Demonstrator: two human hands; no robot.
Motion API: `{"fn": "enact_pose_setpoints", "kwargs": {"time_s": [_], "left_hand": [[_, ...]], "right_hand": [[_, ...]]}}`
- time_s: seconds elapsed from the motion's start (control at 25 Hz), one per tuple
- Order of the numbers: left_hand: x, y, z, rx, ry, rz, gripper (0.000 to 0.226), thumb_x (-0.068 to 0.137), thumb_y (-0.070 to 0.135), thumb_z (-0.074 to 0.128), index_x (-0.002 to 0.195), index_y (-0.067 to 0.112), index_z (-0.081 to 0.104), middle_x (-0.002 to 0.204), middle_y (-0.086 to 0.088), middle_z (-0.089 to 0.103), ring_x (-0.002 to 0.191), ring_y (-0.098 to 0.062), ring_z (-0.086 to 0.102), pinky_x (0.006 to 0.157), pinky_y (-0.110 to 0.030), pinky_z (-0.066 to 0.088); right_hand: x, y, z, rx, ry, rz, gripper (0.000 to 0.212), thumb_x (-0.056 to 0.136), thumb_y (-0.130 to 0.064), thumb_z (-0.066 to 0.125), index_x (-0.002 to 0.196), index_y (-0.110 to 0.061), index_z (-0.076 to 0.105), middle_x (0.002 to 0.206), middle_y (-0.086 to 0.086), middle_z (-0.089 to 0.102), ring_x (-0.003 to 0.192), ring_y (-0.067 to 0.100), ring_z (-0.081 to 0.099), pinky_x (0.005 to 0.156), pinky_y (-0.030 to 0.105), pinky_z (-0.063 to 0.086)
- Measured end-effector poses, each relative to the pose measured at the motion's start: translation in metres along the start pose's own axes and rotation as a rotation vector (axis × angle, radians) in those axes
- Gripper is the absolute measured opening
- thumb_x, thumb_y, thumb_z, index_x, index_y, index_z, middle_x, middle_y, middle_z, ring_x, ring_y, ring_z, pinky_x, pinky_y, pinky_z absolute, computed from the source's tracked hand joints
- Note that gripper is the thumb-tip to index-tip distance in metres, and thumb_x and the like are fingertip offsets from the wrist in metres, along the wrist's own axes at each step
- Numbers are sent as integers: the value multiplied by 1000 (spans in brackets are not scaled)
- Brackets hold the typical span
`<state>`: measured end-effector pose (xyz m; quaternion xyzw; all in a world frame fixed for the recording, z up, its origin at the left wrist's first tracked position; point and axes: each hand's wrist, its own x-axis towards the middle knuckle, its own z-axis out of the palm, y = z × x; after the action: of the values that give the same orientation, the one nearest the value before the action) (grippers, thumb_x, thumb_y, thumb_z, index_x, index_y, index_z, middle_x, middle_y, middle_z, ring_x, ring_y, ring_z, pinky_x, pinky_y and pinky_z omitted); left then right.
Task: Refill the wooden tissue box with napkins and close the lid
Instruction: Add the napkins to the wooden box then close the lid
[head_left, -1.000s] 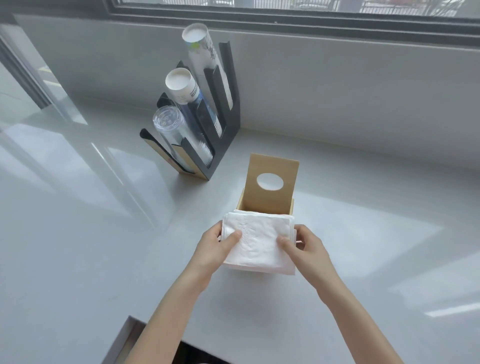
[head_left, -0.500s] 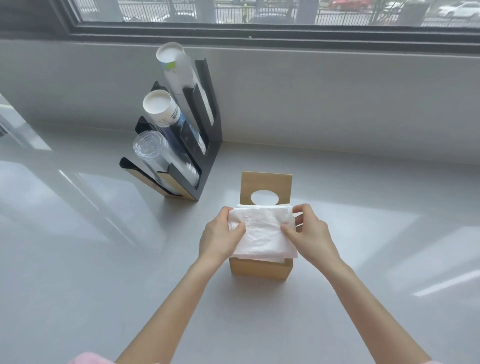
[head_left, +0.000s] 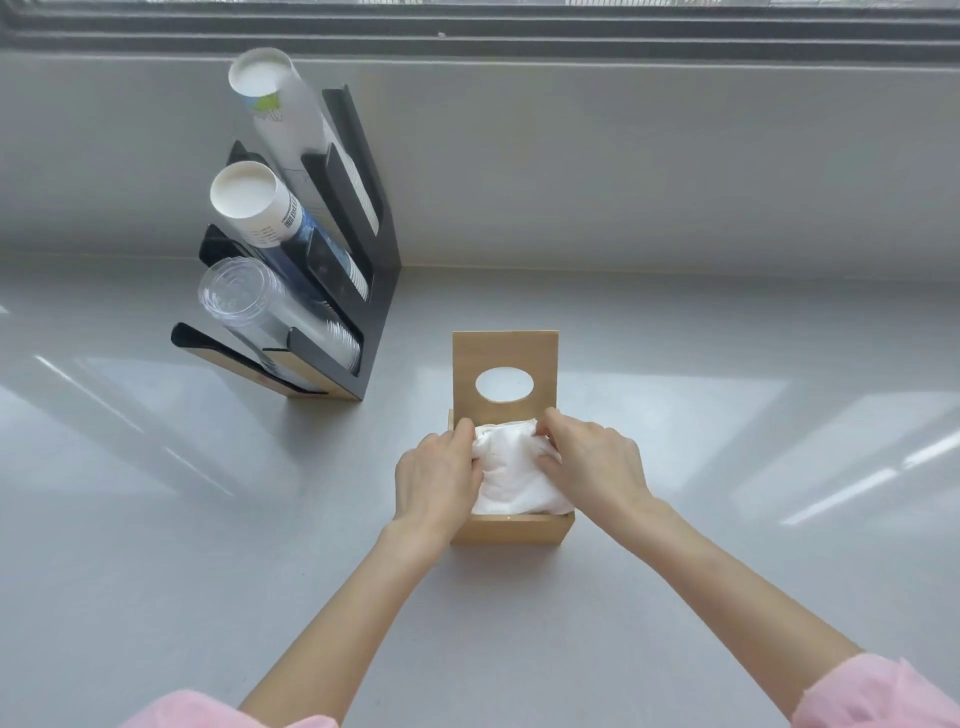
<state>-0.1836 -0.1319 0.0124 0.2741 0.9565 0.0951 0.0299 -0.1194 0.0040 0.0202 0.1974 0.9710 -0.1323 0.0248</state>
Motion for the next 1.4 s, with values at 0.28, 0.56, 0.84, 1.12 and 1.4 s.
{"fn": "enact_pose_setpoints", "kwargs": {"time_s": [0.28,0.56,0.84,1.12,1.4], "left_hand": [[8,1,13,206,-54,58,20,88,6,43,105,14,50,101,-5,67,100,-26,53,66,-30,24],[12,0,20,304,-69,131,21,92,16,40,106,11,55,105,-5,67,105,-25,52,72,-33,28],[7,-9,12,335,131,246,23,65,32,76,83,20,68,80,4,67,79,-19,61,70,-27,33],[22,-8,12,461,-265,455,25,88,28,53,103,11,62,107,-4,64,108,-23,51,97,-33,26],[35,-5,20,519,-438,449,27,88,25,53,110,13,60,114,-2,63,120,-22,44,114,-48,5]], "right_hand": [[6,-5,13,-122,-66,-23,23,94,-23,40,111,-19,54,104,6,68,92,32,60,63,30,30],[8,-7,18,-274,-140,-61,14,87,-4,50,86,-18,47,106,4,67,87,32,59,43,25,13],[0,-8,-3,-183,-33,-85,12,90,-5,43,99,-7,50,103,7,47,84,30,55,50,29,27],[11,-14,12,-392,-260,-309,31,85,-5,49,111,-14,63,88,-2,61,105,21,58,95,31,30],[20,-12,16,-619,-399,-360,31,85,-7,42,102,-17,66,56,-5,34,80,19,42,111,35,14]]}}
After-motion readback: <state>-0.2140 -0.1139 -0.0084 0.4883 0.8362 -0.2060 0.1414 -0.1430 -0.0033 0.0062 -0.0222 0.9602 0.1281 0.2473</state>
